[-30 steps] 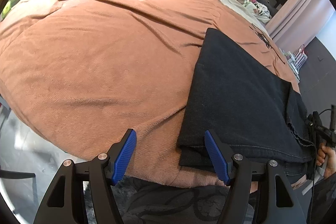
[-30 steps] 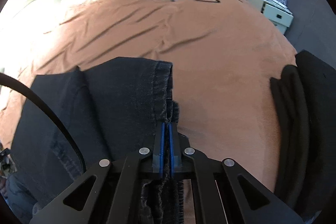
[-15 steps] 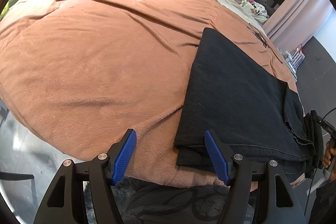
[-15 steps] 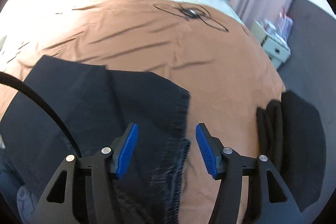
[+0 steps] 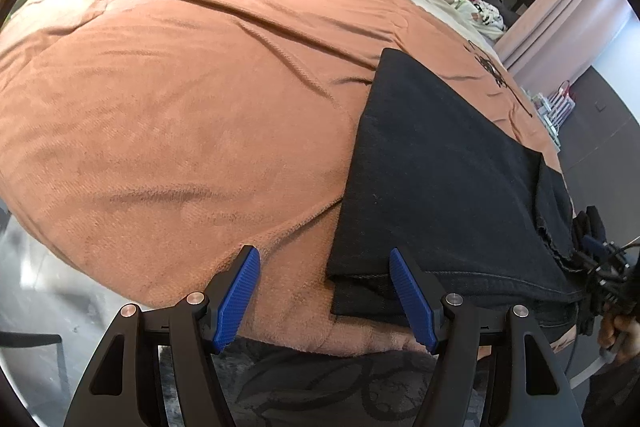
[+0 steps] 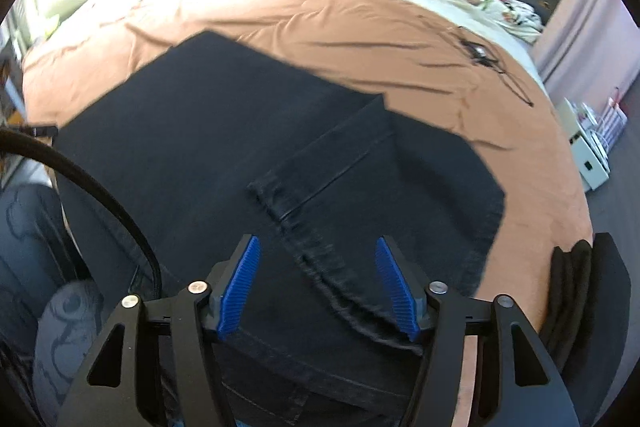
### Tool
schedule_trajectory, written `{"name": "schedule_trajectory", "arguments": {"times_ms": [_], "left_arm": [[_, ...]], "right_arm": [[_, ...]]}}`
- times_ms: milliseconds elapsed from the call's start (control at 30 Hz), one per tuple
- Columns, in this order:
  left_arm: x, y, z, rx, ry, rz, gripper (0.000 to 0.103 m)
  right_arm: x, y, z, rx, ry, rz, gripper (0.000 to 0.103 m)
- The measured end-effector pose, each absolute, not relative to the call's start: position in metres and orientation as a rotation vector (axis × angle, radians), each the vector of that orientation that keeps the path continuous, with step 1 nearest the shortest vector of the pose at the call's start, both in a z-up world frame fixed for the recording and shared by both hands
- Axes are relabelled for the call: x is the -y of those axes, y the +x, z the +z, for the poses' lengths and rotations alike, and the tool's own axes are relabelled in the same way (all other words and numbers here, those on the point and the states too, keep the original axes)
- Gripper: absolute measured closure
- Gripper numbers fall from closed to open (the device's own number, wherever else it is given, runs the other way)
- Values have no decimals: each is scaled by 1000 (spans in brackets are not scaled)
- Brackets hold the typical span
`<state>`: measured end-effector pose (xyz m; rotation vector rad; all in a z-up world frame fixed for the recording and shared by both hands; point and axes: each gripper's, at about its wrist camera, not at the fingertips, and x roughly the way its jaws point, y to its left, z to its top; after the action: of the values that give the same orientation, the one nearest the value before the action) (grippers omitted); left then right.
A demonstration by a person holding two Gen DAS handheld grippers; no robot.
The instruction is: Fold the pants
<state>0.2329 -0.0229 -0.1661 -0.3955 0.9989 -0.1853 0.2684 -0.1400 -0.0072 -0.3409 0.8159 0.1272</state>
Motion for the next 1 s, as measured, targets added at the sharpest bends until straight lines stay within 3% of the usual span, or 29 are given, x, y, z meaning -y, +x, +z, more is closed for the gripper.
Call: {"name": "schedule_trajectory", "arguments": {"times_ms": [700,767,833,1000], "left_arm": [[18,234,-169,-1010,-433,-203,33],[18,234,-169,-1011,-437,-204,33],[18,234,-169,-1012,-442,-206,33],[17,234,-169,-1010,-442,-204,33]], "right_arm": [[111,330,-44,-924,-438,74,45],[108,332,-42,-909,-450,70,60],[108,334,-39,-912,-453,62,84],[116,335,-20,-895,-422,60,102]]}}
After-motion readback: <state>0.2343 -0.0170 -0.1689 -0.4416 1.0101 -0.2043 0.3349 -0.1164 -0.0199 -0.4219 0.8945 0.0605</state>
